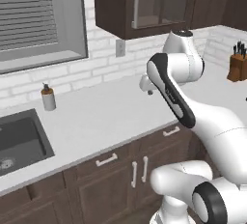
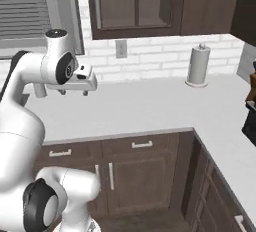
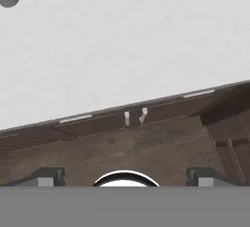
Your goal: Take a straw from the drawer in front and place it inside the glass cup on the dining counter.
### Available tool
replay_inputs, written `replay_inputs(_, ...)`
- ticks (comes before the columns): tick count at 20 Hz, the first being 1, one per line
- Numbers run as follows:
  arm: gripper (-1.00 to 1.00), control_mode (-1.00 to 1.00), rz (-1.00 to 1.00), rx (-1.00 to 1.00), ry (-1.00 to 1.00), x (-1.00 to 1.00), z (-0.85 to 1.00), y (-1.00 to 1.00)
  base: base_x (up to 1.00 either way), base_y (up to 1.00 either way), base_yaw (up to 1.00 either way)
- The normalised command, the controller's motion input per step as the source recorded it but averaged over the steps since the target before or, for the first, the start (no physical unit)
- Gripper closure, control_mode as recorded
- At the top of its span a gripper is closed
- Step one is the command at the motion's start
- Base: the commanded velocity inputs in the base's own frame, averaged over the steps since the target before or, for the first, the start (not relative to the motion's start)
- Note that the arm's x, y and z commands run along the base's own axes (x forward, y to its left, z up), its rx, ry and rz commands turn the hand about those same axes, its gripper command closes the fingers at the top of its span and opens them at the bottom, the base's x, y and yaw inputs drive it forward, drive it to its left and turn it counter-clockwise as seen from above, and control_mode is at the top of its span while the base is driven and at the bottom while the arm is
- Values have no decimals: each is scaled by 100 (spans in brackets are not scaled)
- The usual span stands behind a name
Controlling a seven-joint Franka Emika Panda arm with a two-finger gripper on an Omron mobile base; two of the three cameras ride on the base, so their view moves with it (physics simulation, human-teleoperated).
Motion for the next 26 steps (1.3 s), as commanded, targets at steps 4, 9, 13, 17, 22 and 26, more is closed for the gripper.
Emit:
replay_inputs(4, -100, 100, 0, 0, 0, 0, 0, 0, 1, 64, -69)
replay_inputs(9, -100, 100, 0, 0, 0, 0, 0, 0, 3, 71, -65)
replay_inputs(13, -100, 100, 0, 0, 0, 0, 0, 0, 5, 87, -54)
replay_inputs(17, -100, 100, 0, 0, 0, 0, 0, 0, 8, 84, -47)
replay_inputs(22, -100, 100, 0, 0, 0, 0, 0, 0, 18, 69, -41)
replay_inputs(26, -100, -100, -23, 10, 0, 2, 0, 14, 3, 15, -9)
